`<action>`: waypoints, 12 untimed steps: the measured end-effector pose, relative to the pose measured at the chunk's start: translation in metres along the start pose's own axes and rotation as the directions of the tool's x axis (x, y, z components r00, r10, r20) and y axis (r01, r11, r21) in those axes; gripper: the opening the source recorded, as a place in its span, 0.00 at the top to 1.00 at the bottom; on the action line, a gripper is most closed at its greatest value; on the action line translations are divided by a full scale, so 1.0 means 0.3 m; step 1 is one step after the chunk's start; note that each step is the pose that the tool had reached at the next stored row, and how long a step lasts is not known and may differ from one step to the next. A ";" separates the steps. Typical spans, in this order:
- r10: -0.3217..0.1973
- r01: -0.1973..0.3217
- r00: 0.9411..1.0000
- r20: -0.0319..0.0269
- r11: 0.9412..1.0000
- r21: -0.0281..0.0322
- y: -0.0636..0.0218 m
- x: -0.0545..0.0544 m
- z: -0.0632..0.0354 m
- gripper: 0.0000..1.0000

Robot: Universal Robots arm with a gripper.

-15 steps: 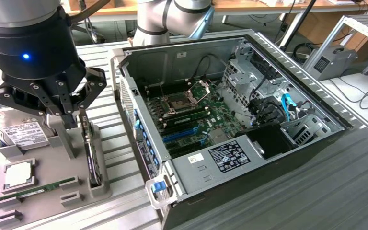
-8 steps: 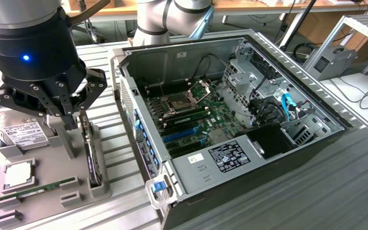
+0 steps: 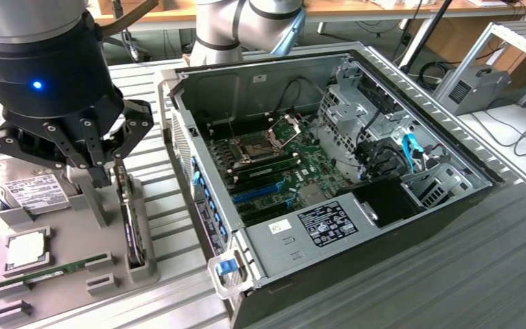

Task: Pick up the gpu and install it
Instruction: 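Reach for the gpu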

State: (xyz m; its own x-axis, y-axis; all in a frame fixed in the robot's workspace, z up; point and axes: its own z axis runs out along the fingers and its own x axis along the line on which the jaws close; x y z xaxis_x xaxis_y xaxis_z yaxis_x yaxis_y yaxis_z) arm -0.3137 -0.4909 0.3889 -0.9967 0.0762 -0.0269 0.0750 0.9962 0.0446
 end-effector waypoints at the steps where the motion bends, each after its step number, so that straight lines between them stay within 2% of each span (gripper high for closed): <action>1: 0.000 0.000 1.000 0.000 1.000 0.000 -0.001 0.000 0.000 0.89; 12: 0.000 0.000 1.000 0.000 1.000 0.000 -0.007 -0.001 0.000 0.89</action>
State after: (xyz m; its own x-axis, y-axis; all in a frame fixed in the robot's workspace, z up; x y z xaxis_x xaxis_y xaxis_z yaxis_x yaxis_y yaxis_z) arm -0.3137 -0.4931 0.3889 -0.9967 0.0763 -0.0268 0.0750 0.9962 0.0445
